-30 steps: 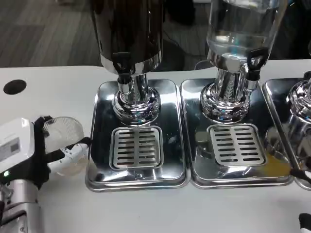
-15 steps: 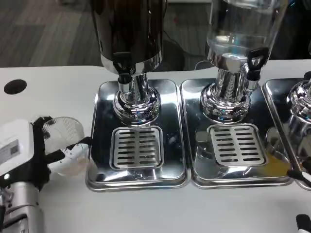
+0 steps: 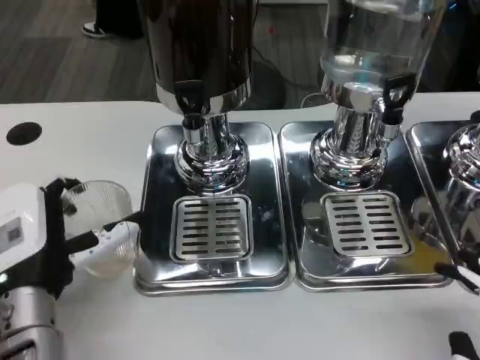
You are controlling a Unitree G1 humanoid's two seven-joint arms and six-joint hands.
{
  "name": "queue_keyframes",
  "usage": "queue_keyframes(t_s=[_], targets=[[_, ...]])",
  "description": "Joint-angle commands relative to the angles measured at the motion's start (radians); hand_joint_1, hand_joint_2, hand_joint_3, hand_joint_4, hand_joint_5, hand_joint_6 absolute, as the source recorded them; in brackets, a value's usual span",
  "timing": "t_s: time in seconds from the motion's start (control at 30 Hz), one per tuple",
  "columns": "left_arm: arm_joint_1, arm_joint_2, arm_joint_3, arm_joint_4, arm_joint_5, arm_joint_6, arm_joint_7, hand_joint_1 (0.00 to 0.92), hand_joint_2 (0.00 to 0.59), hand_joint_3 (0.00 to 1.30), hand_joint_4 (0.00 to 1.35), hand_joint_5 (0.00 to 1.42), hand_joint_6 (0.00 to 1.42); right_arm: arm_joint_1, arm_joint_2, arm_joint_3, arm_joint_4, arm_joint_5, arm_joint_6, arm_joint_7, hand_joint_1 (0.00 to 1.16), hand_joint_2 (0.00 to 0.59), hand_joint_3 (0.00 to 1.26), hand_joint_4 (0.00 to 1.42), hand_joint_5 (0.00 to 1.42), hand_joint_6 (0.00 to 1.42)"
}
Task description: Grasp the cup under the faucet to collect the drink, then remove the cup.
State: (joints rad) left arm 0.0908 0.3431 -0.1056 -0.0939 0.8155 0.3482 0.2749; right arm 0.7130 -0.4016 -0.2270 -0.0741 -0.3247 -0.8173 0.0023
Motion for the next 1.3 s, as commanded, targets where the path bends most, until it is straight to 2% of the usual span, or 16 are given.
queue_keyframes(t_s=[0.03, 0.37, 0.83, 1.3], targets=[[0.010, 0.006, 0.001, -0.059, 0.006, -0.025, -0.002, 0.384, 0.105, 0.53, 0.61, 0.84, 0.88, 0.000, -0.002, 0.004, 0.003, -0.001, -0.018, 0.007, 0.56, 0.494, 0.17, 0.03, 0.04, 0.01], [-0.034, -0.014, -0.045, -0.096, 0.032, -0.034, -0.018, 0.376, 0.107, 0.53, 0.61, 0.85, 0.88, 0.011, -0.002, 0.002, 0.022, 0.010, -0.041, 0.007, 0.56, 0.492, 0.17, 0.03, 0.04, 0.01], [-0.171, -0.092, -0.170, 0.067, 0.070, -0.006, -0.014, 0.373, 0.108, 0.53, 0.61, 0.84, 0.89, 0.048, -0.011, -0.026, 0.048, 0.047, -0.095, 0.009, 0.55, 0.479, 0.17, 0.03, 0.04, 0.01], [-0.209, -0.133, -0.218, 0.146, 0.085, -0.001, 0.015, 0.373, 0.108, 0.53, 0.60, 0.83, 0.89, 0.053, -0.016, -0.047, 0.080, 0.077, -0.131, 0.030, 0.55, 0.476, 0.17, 0.03, 0.04, 0.01]])
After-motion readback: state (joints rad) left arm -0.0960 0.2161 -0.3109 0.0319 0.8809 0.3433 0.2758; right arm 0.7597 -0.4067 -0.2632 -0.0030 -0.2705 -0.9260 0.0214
